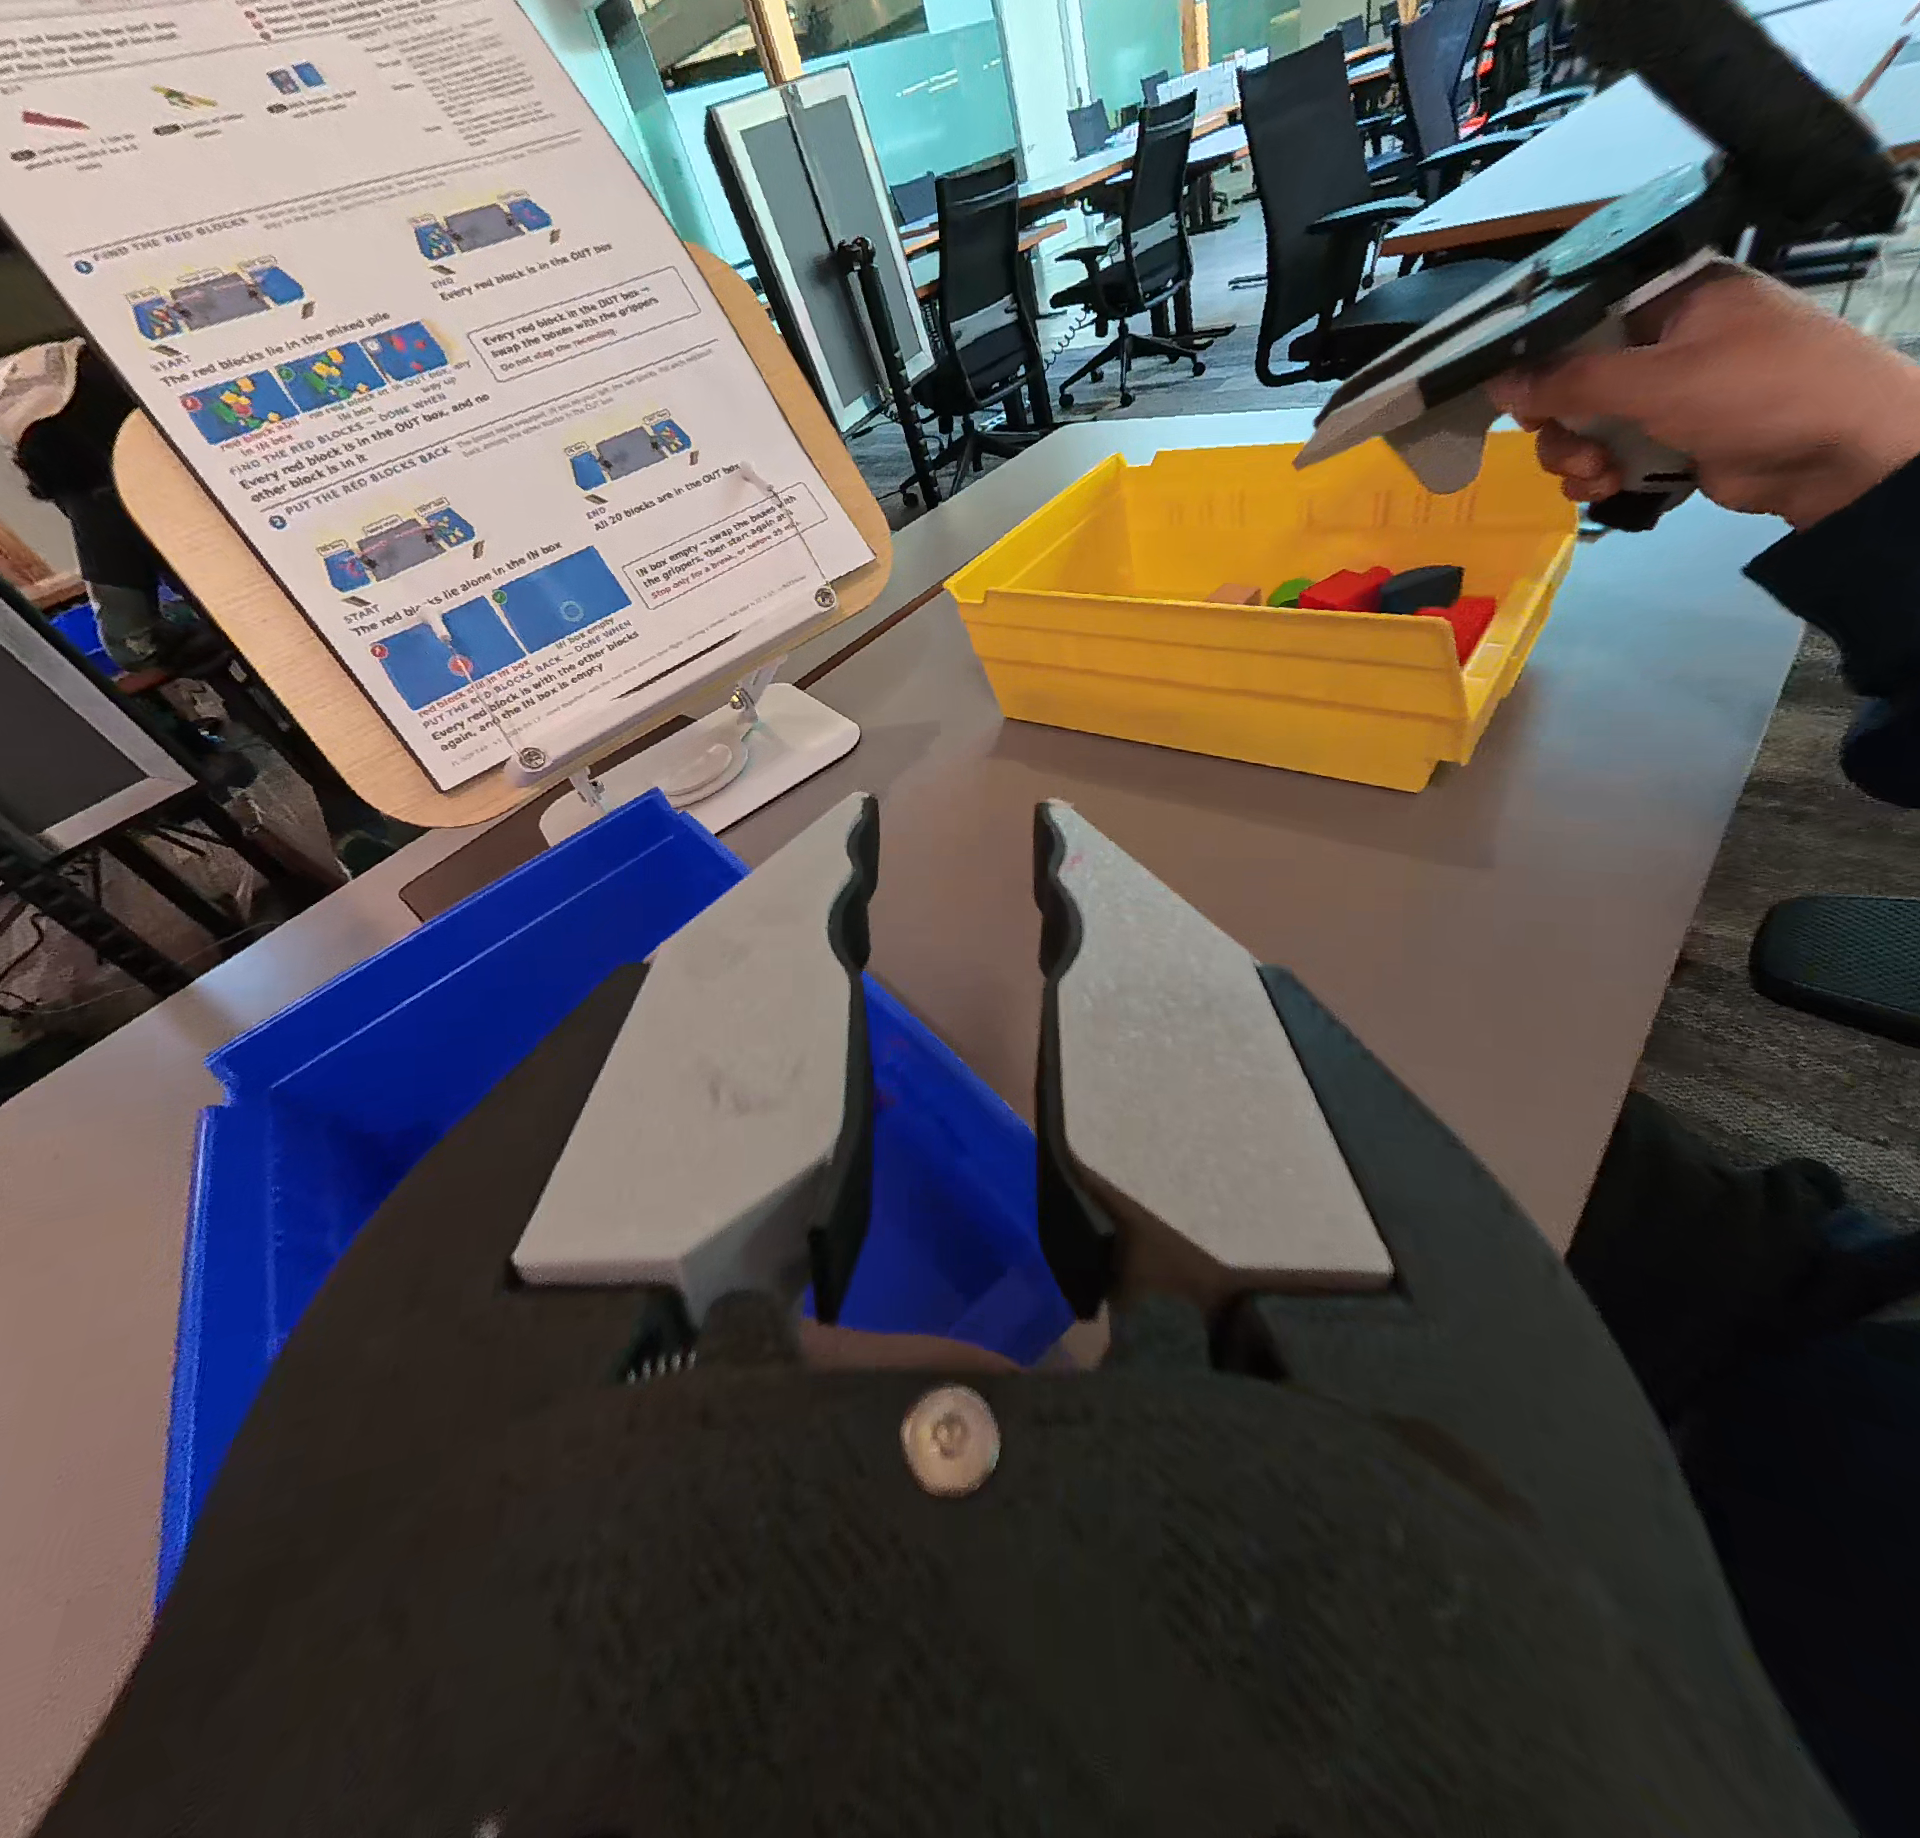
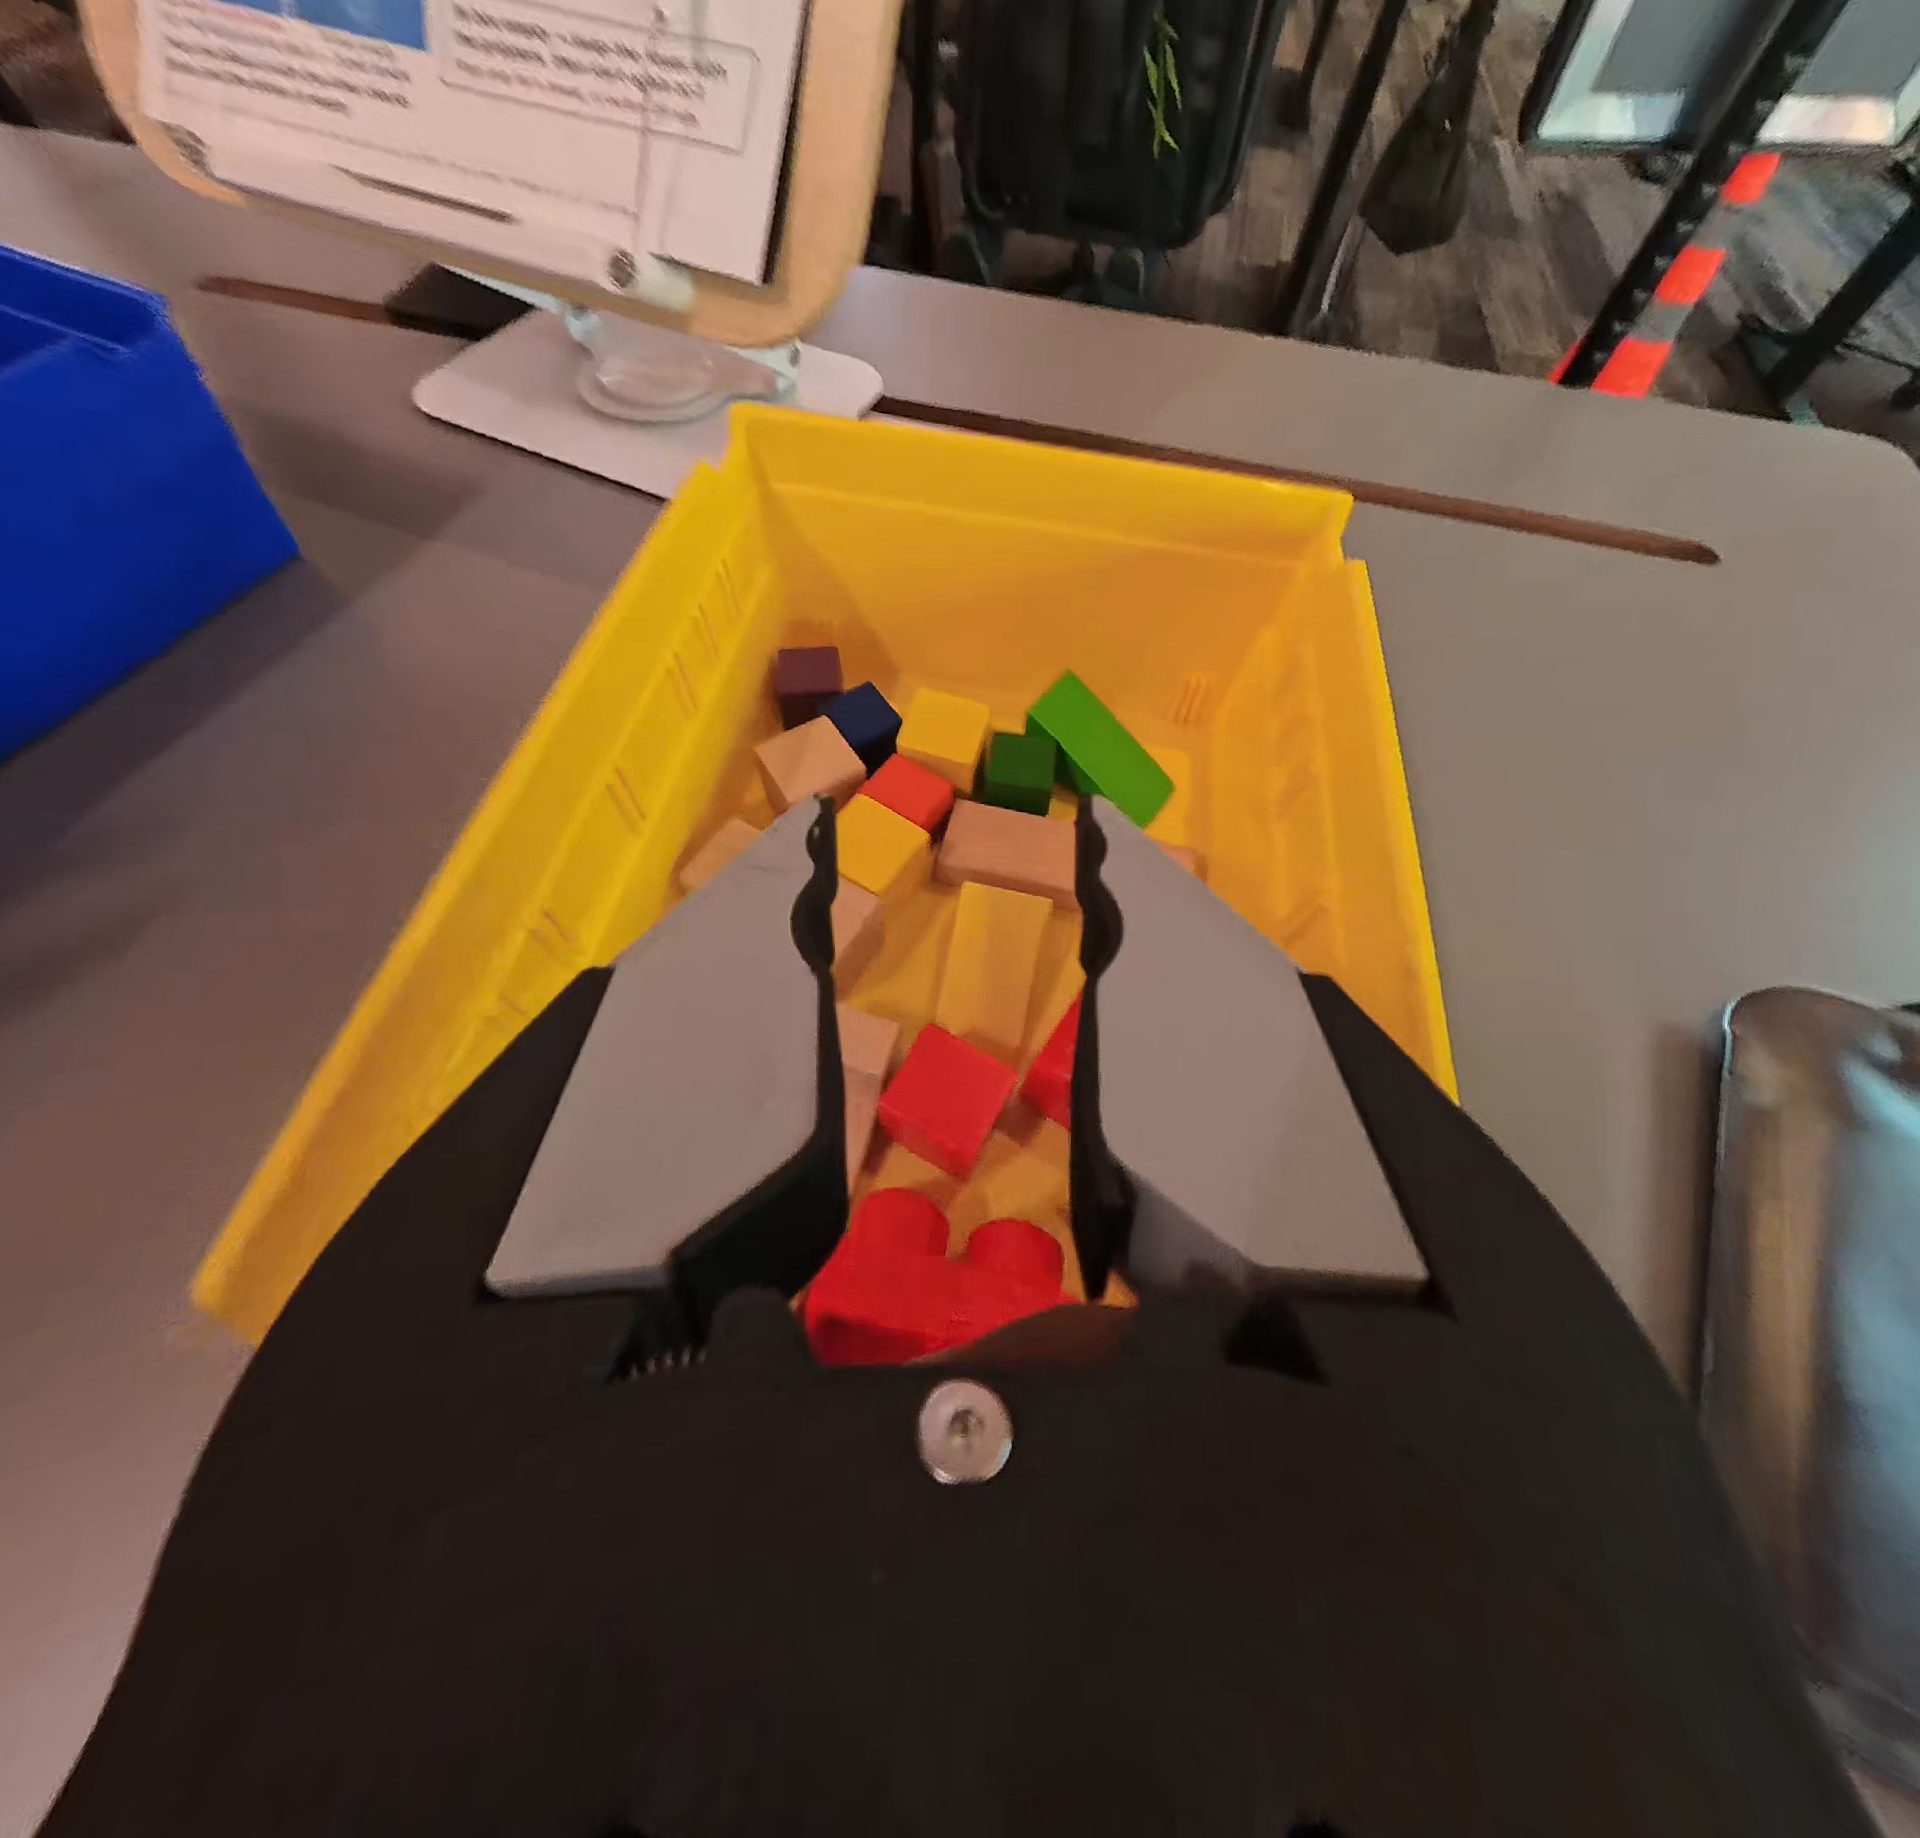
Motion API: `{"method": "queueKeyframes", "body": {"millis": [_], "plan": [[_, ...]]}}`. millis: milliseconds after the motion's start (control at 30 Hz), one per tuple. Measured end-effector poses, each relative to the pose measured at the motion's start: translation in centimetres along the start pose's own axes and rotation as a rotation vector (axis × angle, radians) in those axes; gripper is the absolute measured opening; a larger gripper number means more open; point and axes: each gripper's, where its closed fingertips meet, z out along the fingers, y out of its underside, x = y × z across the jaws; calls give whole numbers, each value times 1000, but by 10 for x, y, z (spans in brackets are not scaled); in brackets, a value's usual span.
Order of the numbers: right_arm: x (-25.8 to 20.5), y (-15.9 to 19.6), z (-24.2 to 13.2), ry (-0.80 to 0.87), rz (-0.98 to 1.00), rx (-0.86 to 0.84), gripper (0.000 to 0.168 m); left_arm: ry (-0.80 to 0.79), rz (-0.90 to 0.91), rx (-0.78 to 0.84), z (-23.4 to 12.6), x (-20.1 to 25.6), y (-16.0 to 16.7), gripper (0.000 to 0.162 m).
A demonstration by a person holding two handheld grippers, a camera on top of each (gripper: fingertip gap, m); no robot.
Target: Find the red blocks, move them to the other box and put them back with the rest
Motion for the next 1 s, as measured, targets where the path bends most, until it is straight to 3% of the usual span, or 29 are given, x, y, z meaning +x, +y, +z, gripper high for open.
{"method": "queueKeyframes", "body": {"millis": [433, 1000], "plan": [[-53, -43, -40, -126, -72, 159, 41, -48, -41, 3, -9, -23, 5, 27], [-51, -51, -48, -148, -48, 223, 37, -52, -18, -11, -9, -23, 8, 27]]}}
